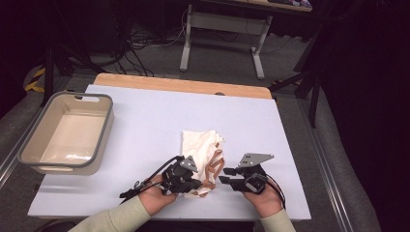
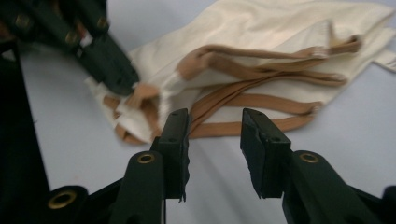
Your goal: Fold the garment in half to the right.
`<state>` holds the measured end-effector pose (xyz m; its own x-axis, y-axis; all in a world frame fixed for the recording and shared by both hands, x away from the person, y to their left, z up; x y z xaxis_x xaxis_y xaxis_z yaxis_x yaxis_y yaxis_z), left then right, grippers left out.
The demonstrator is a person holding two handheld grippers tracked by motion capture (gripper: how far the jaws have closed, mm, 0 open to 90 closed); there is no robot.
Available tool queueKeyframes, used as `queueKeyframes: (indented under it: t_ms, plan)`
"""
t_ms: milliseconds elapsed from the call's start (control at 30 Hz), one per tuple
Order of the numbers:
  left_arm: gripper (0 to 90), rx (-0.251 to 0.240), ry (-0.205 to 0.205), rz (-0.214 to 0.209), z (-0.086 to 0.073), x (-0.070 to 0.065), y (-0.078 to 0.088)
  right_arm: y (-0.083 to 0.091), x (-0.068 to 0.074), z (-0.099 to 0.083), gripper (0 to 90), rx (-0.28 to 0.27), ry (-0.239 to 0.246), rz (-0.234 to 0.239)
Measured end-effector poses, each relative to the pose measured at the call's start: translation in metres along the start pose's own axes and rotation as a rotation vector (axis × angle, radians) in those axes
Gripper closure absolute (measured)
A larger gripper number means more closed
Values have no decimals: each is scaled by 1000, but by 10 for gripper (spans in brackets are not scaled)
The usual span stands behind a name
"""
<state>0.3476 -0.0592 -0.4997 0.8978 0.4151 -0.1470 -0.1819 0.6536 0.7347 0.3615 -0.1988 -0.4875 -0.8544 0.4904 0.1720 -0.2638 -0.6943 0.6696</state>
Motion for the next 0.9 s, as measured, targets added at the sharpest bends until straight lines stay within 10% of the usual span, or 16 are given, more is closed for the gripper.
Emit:
queueKeyframes:
  t_ms: [233,400,767,900]
  plan:
    - [893,-84,24,19,8,10,19,-18,24,-9,670,108,35,114]
    - [891,-116,32,18,11,12,26,-23,24,-9,846,129,2,110]
    - [886,-159,11,21,16,9,35,-20,43,29,858,-133,-93,258]
    - [884,-129,7,8,13,8,32,-35,53,9,781,34,-95,307]
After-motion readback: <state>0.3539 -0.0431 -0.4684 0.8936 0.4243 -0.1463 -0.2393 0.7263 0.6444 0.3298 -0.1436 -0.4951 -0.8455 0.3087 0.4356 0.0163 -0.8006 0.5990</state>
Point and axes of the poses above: each handheld gripper's, and its own axes: y roughly backward along the jaws, z roughly out of its top, x roughly to its left, the point moved 9 cm from there along -y, roughly forward along the jaws, and after that the axes turned 6 degrees about z, right-handed, at the moved point
